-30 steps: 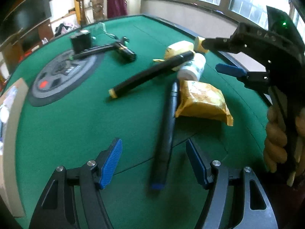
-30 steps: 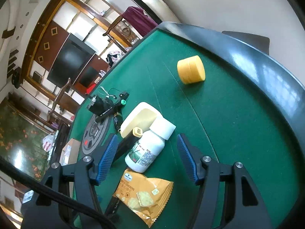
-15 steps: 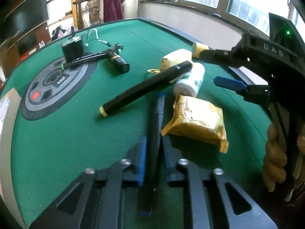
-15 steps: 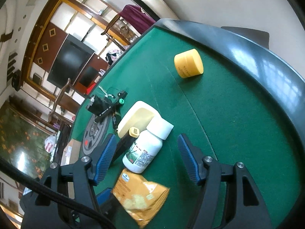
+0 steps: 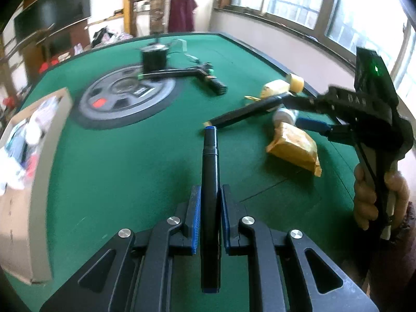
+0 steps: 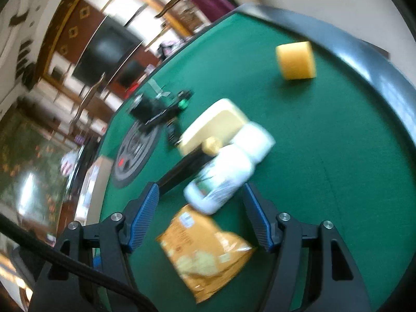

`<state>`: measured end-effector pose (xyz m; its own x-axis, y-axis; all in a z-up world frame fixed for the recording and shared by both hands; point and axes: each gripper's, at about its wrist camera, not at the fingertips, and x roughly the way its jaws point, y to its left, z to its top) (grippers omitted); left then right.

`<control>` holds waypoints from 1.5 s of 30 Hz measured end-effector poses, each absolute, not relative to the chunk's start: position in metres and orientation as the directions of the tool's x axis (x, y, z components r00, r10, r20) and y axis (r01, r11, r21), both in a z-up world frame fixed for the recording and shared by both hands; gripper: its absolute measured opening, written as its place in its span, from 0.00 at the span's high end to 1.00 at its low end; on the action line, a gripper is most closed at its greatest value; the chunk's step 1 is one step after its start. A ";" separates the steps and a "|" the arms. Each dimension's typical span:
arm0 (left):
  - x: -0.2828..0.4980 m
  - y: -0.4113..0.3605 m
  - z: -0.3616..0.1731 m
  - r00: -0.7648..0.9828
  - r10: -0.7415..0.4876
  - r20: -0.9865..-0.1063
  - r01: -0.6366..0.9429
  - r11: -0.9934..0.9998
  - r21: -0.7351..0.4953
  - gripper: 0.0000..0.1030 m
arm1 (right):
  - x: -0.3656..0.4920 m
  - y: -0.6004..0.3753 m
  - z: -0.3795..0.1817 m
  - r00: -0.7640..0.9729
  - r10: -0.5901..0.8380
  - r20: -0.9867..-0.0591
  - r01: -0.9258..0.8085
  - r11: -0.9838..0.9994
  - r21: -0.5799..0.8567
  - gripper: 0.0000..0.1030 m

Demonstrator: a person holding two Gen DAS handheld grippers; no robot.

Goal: Organize objects
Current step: 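Grasp the yellow cheese cracker pack with the right gripper while left holds the marker, then carry marker and cracker pack into the tray and release both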

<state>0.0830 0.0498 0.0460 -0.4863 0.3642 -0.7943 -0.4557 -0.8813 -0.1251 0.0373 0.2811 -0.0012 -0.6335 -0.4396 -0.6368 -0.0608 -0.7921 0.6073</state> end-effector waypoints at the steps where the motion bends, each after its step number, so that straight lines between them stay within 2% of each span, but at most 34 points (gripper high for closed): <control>1: 0.083 0.043 0.048 -0.490 0.364 -0.792 -0.447 -0.885 -0.130 0.89 | 0.038 0.275 -0.001 -0.620 -0.435 -0.653 -0.048 -0.810 0.585 0.36; 4: 0.086 0.024 0.054 -0.506 0.361 -0.783 -0.424 -0.895 -0.138 0.89 | 0.041 0.254 -0.001 -0.568 -0.404 -0.717 -0.001 -0.871 0.492 0.36; 7: 0.086 0.011 0.057 -0.513 0.363 -0.778 -0.408 -0.900 -0.151 0.89 | 0.047 0.233 0.004 -0.547 -0.305 -0.780 0.035 -0.939 0.343 0.36; 10: 0.085 0.000 0.055 -0.514 0.370 -0.774 -0.392 -0.904 -0.172 0.89 | 0.052 0.224 0.007 -0.553 -0.228 -0.802 0.036 -0.967 0.250 0.36; 16: 0.088 -0.018 0.054 -0.513 0.389 -0.765 -0.378 -0.903 -0.206 0.89 | 0.059 0.213 0.009 -0.558 -0.151 -0.816 0.045 -0.987 0.152 0.36; 21: 0.092 -0.037 0.056 -0.528 0.395 -0.752 -0.360 -0.906 -0.223 0.89 | 0.064 0.199 0.009 -0.526 -0.179 -0.831 0.094 -0.984 0.152 0.36; 26: 0.096 -0.063 0.057 -0.547 0.394 -0.738 -0.321 -0.913 -0.250 0.89 | 0.067 0.187 0.005 -0.538 -0.090 -0.838 0.082 -0.995 0.055 0.36; 27: 0.096 -0.069 0.058 -0.553 0.392 -0.736 -0.314 -0.915 -0.251 0.89 | 0.067 0.186 0.005 -0.537 -0.070 -0.840 0.069 -0.997 0.038 0.41; 28: 0.096 -0.077 0.059 -0.563 0.385 -0.731 -0.300 -0.920 -0.253 0.89 | 0.067 0.186 0.004 -0.531 -0.058 -0.846 0.060 -0.998 0.030 0.57; 33: 0.094 -0.116 0.067 -0.596 0.360 -0.718 -0.234 -0.933 -0.273 0.89 | 0.069 0.188 0.015 -0.531 -0.107 -0.840 0.046 -0.994 0.097 0.59; 35: 0.093 -0.137 0.072 -0.624 0.310 -0.717 -0.186 -0.951 -0.249 0.89 | 0.072 0.183 0.028 -0.545 -0.152 -0.824 0.062 -0.988 0.141 0.59; 40: 0.085 -0.181 0.075 -0.651 0.219 -0.727 -0.096 -0.974 -0.207 0.89 | 0.070 0.144 0.068 -0.568 -0.284 -0.772 0.170 -0.959 0.228 0.59; 45: 0.069 -0.212 0.069 -0.639 0.130 -0.758 -0.035 -0.989 -0.140 0.89 | 0.055 0.085 0.086 -0.499 -0.446 -0.743 0.294 -0.894 0.339 0.58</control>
<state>0.0694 -0.2119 0.0687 -0.6393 0.1300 -0.7579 -0.0349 -0.9895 -0.1403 0.0551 0.0850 0.0861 -0.4986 -0.4462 -0.7432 0.2937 -0.8936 0.3395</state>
